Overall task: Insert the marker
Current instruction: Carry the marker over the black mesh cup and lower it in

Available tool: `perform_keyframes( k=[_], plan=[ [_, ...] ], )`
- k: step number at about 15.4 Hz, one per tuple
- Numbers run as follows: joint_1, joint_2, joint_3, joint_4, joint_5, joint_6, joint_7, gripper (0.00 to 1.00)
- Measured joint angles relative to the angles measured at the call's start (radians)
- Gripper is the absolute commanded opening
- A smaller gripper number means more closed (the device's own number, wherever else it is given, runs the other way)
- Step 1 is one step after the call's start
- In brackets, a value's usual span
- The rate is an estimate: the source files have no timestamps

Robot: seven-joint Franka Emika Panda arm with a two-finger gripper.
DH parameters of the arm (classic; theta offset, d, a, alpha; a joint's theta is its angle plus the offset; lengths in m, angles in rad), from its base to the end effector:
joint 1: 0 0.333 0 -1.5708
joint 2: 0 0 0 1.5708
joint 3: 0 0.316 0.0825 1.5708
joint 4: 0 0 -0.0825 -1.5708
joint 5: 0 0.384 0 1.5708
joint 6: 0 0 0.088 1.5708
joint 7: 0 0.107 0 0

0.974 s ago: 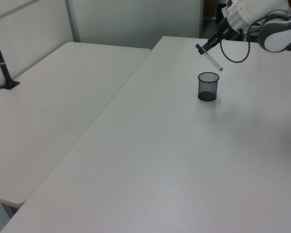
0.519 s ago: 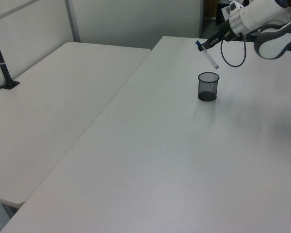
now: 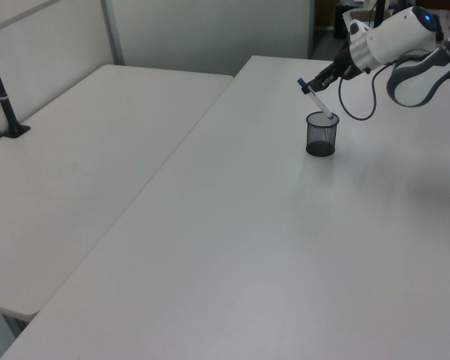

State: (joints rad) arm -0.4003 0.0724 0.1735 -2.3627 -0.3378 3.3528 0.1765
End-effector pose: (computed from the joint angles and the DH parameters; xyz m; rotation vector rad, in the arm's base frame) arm 0.5446 -0.0900 0.4056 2.7399 -0.0618 1.3335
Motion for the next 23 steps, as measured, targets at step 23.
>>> perform_keyframes(
  k=[23],
  plan=[
    [0.025, 0.048, 0.005, -0.002, -0.003, -0.024, -0.151, 0.10]
  ],
)
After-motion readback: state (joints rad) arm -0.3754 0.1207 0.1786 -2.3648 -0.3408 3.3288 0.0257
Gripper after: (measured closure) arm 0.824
